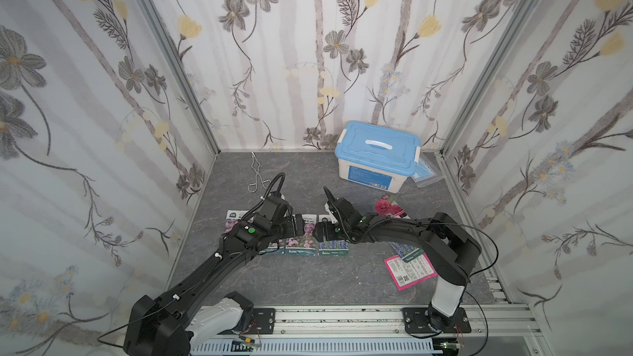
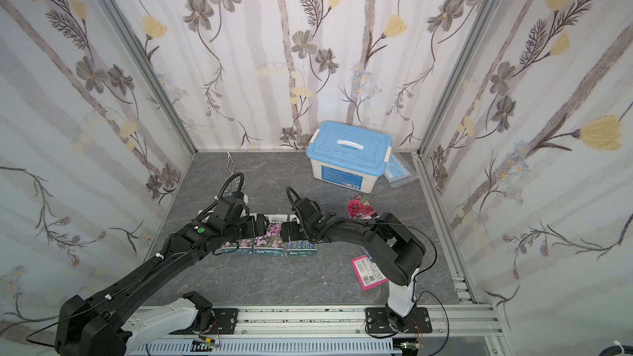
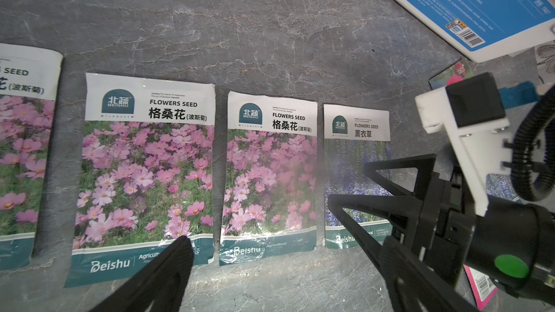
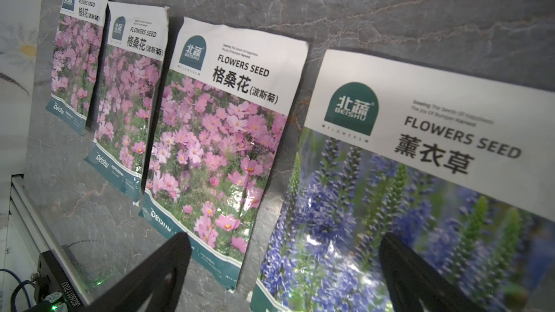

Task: Arrange the seed packets in a row
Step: Move the seed packet to the center of the board, then pick up the seed packet from the center of the board.

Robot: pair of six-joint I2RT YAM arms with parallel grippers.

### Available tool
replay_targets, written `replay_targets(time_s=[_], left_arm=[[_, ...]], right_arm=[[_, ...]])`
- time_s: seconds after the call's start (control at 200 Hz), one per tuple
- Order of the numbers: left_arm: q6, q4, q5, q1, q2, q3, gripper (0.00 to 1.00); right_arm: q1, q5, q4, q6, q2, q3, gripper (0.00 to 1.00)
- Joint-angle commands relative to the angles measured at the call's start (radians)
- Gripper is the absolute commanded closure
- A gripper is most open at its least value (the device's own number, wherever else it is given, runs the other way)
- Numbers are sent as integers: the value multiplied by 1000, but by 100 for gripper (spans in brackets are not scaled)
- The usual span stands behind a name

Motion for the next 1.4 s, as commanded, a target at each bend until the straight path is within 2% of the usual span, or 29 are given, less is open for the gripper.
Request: replay_targets(time_s=[0.0,0.205,0.36,0.505,0.595,0.724,0.834,1.049,1.394], left_arm=[[-8,22,-7,0,5,13,0],[-11,55,15,-11,51,43,0],[3,141,-4,-126,172,108,0],[13,258,40,-261,393,206,0],[6,305,64,-332,536,296,0],[-23,374,118,-402,713,412,1],[-71,446,169,-435,827,482,2],[-139,525,207,-470,977,577,4],[-174,555,206,-493,1092,657,8]], right_arm=[[-11,29,-3,5,-54,5,0],[-87,75,-42,7,-275,-107,0],[-279,83,-52,19,-539,-341,0],[-489,67,-89,18,-777,-527,0],[-598,53,-112,5,-864,-588,0],[-743,-48,-108,-29,-860,-625,0],[-806,-111,-76,-34,-814,-641,0],[-844,-184,-26,-23,-749,-655,0],[-894,-222,22,33,-707,-697,0]])
